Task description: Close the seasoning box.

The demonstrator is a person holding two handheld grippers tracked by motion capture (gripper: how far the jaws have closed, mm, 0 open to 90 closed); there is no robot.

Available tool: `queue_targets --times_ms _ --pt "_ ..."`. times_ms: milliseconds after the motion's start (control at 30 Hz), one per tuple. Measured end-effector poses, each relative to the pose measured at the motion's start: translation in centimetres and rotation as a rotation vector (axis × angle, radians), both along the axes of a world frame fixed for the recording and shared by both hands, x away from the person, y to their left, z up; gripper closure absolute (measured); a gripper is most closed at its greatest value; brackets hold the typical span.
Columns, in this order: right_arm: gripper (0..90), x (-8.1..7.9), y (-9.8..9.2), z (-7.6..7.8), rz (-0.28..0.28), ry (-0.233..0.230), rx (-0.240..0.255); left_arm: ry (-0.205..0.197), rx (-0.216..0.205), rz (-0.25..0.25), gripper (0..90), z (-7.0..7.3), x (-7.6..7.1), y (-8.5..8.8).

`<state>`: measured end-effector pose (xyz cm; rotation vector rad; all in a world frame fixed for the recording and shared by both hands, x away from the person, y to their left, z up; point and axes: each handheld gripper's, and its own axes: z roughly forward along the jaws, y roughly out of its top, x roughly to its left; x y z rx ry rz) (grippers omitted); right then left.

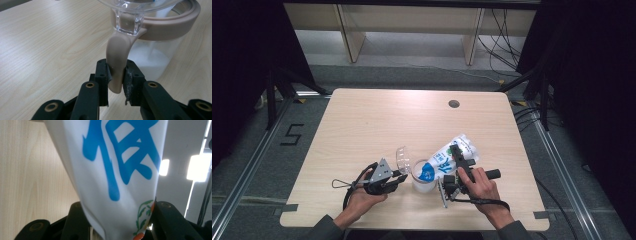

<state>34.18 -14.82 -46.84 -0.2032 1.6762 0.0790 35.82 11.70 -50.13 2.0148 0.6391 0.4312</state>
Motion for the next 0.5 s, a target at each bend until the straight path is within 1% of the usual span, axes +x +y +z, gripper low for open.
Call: queue_targets --times_ms 167,200,267,300,333,500 --pt "63.4 0.05 0.04 0.07 0.010 -0.003 -0.010 0.003 -0.007 0.000 74.7 -0.01 -0.02 -0.04" --pt "63.5 0.02 0.04 0.10 0.004 0.002 -0.013 0.003 -0.006 0.000 74.7 -0.01 -0.02 -0.04" --pt "63.5 0.07 0.07 0.16 0.013 -0.003 -0.020 0.000 0.002 -0.001 74.7 0.01 0.01 0.01" --pt "63.6 0.01 0.03 0.04 0.004 0.001 -0.003 0.002 -0.006 0.000 74.7 -0.01 -0.02 -0.04" --pt "63.6 0.04 0.06 0.13 0.009 0.000 -0.017 0.002 -0.007 0.000 74.7 -0.02 -0.02 -0.04" --pt "63.8 0.09 0.13 0.28 0.023 -0.009 -0.032 0.002 -0.006 0.000 74.7 -0.01 -0.02 -0.04"
